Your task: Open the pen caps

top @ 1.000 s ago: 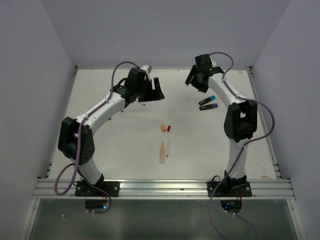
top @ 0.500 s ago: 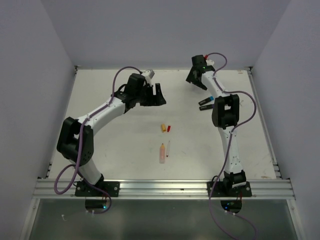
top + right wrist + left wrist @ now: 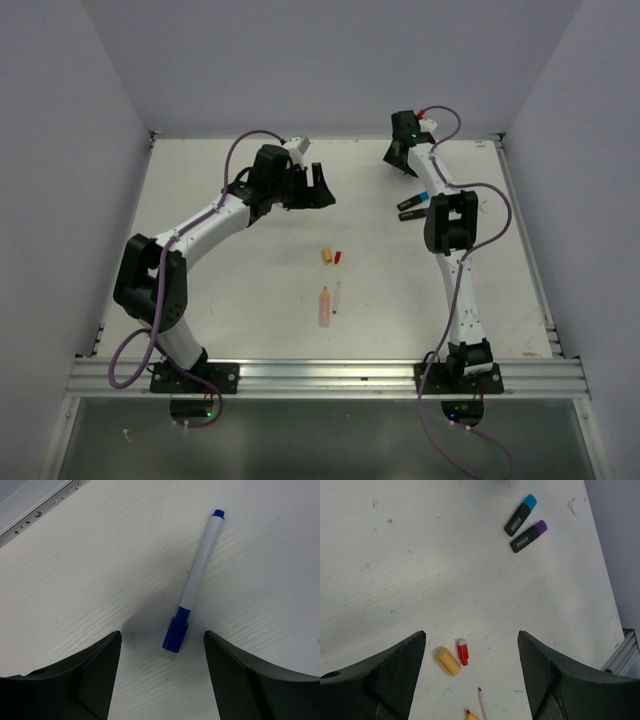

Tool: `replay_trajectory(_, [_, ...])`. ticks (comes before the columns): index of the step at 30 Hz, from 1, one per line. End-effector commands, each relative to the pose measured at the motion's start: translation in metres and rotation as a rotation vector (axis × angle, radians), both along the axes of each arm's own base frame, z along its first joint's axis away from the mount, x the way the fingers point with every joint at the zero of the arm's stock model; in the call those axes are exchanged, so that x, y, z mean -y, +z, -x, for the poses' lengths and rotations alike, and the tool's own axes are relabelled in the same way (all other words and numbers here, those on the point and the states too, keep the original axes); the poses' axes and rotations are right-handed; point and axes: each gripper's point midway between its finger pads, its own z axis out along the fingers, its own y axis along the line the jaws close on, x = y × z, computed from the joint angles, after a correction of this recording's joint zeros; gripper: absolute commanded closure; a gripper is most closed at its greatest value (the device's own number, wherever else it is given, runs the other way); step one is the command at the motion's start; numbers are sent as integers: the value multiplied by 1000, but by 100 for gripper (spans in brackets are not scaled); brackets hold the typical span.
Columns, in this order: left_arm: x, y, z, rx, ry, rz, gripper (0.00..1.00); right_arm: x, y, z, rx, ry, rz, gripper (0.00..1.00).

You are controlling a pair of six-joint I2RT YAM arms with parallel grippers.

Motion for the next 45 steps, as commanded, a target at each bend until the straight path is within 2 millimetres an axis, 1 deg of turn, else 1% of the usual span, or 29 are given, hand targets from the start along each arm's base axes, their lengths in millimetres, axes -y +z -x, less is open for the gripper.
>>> replay_trajectory(1, [0,5,-8,29,1,27,22,15,-11,0,-17,-55,-2,31])
replay_trajectory(5, [-2,0,-7,14,6,27,22,20,-18,8,-58,-56,-4,45])
replay_trajectory(9, [-3,-5,-7,3,3,26,22,21,-23,15,-88,-54,-10,52])
replay_trajectory(13, [-5,-6,-6,-2,-2,16,22,16,-34,21,-127,-38,-41,65])
replay_trajectory(16, [-8,-7,-4,-8,-6,4,22,11,-42,28,-157,-18,-65,80])
replay_trajectory(19, [-12,-7,-2,-16,-5,-6,23,7,-43,34,-172,5,-82,86])
replay_trajectory(20, [-13,-5,-1,-16,-5,-5,23,5,-41,34,-169,17,-90,90])
replay_trajectory(22, [-16,-4,5,-30,-6,-11,23,-3,-29,30,-144,55,-126,95])
replay_trajectory(23, [-17,2,7,-24,-3,-8,23,-9,-22,28,-132,74,-137,100])
replay_trajectory(24, [-18,6,8,-22,-1,-11,23,-17,-12,26,-117,103,-164,100])
replay_trajectory(25, [-21,6,11,-36,3,-17,23,-24,8,23,-83,134,-175,100])
replay_trajectory(27, [-23,17,15,-48,9,4,23,-40,30,30,-69,177,-179,100])
replay_trajectory(28, [-23,23,16,-52,8,18,23,-47,61,35,-34,198,-183,100])
replay_trajectory(29, [-24,29,18,-59,4,37,23,-62,72,43,-31,229,-194,100])
replay_trajectory(30, [-24,34,19,-72,11,56,23,-70,64,60,-73,245,-203,100])
replay_trajectory(31, [-24,37,19,-82,10,66,23,-82,102,72,-23,268,-230,100])
replay_trajectory(32, [-22,40,22,-101,8,84,23,-102,109,88,-30,306,-247,100])
replay_trajectory(33, [-20,45,22,-107,4,96,23,-111,101,110,-69,320,-265,100])
replay_trajectory(34, [-19,47,23,-119,2,106,21,-125,108,123,-64,355,-294,100])
replay_trajectory(35, [-16,52,26,-135,1,132,21,-146,142,143,-4,416,-312,100])
replay_trajectory(36, [-13,57,26,-132,-3,151,20,-152,130,165,-51,439,-313,100])
replay_trajectory(37, [-11,61,26,-134,-8,168,19,-161,134,179,-53,470,-321,100])
replay_trajectory(38, [-9,64,28,-149,-7,191,18,-179,160,201,-17,542,-347,100])
replay_trajectory(39, [-7,67,27,-155,-6,203,17,-184,148,220,-55,574,-355,100])
replay_trajectory(40, [-6,66,27,-170,-4,210,17,-197,154,237,-48,628,-383,100])
replay_trajectory(41, [-4,69,28,-189,-9,230,17,-211,178,252,10,711,-463,100])
replay_trajectory(42, [-3,68,30,-202,-6,236,17,-211,163,271,-34,724,-492,100])
replay_trajectory(44, [-5,68,30,-221,27,235,18,-217,165,292,-30,775,-542,100])
replay_trajectory(45, [-9,62,33,-249,52,218,19,-217,166,306,-22,800,-571,100])
